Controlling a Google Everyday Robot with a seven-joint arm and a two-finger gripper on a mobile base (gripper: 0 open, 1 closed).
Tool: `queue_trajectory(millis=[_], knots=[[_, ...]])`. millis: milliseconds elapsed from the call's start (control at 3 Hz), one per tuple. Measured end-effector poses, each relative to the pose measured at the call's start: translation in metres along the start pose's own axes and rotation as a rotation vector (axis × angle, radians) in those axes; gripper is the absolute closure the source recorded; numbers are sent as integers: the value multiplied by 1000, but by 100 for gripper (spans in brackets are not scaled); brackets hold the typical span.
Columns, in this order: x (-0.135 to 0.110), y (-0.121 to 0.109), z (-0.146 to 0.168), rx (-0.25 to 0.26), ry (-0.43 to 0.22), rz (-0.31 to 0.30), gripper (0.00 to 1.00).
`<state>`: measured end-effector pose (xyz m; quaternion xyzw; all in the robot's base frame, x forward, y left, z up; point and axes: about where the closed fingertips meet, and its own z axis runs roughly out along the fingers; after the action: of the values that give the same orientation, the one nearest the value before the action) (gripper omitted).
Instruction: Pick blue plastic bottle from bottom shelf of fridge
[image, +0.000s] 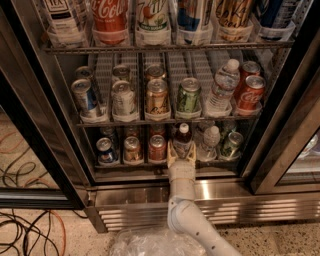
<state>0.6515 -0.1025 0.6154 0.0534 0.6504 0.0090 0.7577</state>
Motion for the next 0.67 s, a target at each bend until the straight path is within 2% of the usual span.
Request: queue_trajectory(millis=[333, 667], knots=[[-1, -1, 12, 9, -10, 2, 42], [0, -1, 21, 14, -7, 5, 51]])
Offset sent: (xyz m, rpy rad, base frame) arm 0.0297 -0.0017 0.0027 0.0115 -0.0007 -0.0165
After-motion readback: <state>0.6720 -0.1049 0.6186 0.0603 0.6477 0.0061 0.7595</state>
